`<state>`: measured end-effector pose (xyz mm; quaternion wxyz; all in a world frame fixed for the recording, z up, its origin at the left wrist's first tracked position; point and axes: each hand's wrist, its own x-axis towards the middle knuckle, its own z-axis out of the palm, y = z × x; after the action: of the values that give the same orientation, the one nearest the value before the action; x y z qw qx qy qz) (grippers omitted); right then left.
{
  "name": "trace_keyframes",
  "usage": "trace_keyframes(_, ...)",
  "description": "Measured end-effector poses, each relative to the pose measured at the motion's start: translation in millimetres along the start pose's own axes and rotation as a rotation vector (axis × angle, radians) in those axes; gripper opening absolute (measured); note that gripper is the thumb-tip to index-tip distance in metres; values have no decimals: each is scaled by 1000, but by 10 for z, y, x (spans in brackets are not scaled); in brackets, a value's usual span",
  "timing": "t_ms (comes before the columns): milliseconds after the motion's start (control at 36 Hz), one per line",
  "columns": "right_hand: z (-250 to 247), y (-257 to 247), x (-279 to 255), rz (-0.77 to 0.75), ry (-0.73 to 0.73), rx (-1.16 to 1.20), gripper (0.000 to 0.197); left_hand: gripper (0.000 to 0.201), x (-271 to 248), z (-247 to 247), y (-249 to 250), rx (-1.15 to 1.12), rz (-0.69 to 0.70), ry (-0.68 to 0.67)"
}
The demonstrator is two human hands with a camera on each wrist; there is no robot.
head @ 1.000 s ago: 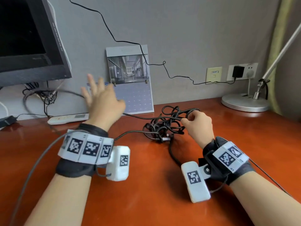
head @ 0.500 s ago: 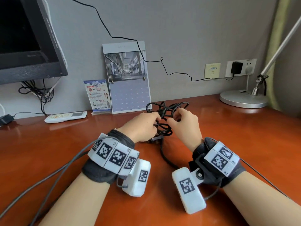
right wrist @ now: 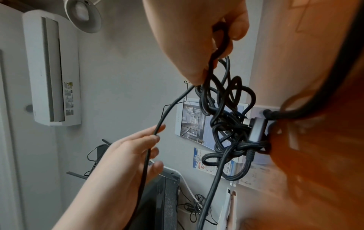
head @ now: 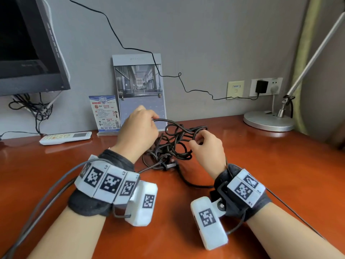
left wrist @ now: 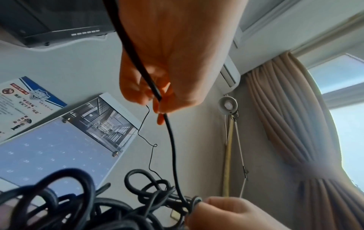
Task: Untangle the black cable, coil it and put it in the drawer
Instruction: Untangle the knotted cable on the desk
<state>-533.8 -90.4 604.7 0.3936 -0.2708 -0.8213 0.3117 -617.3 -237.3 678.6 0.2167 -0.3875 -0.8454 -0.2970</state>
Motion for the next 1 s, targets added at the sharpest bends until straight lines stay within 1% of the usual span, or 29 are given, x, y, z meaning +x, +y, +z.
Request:
trace_keyframes(139,-35,1,-7,0,2,2,9,35,43,-71,-77,-25,-107,-16)
trace_keyframes(250,-49,24,8,-11,20,1,9,24,67,-152,-131,-45,-230,-19)
trace_keyframes(306,-49,59,35,14,17,14,8,21,85,-195,-203,-51,-280,-25)
trace_keyframes(361,-46,101,62,46,11,28,9,24,100,-238,-258,-123,-316,-35)
trace_keyframes(417,-41,139,84,77,11,36,10,27,120,-279,-264,-243,-349,-30)
trace_keyframes(528,-31,197,112,140,9,63,10,15,149,-284,-235,-600,-453,-27)
trace_keyframes(639,-29,234,127,176,-6,86,10,26,148,-264,-205,-980,-547,-122)
trace_keyframes(694,-31,251,133,185,-12,94,10,23,136,-244,-187,-1146,-605,-132)
trace_keyframes(750,-36,259,133,182,-13,95,11,19,115,-218,-160,-1292,-632,-138)
trace_keyframes(806,-43,252,134,170,-19,91,12,23,96,-194,-144,-1415,-619,-137)
trace_keyframes(861,-47,262,129,180,-25,89,13,38,77,-171,-119,-1516,-604,-127)
trace_keyframes(889,-45,260,142,186,-27,97,14,44,74,-168,-101,-1567,-589,-114)
trace_keyframes(917,-46,264,143,193,-31,103,16,44,66,-166,-83,-1621,-576,-105)
trace_keyframes(944,-47,267,145,200,-36,108,18,40,54,-168,-65,-1673,-559,-100)
trace_keyframes(1000,-47,266,158,212,-51,118,23,23,49,-175,-39,-1781,-497,-115)
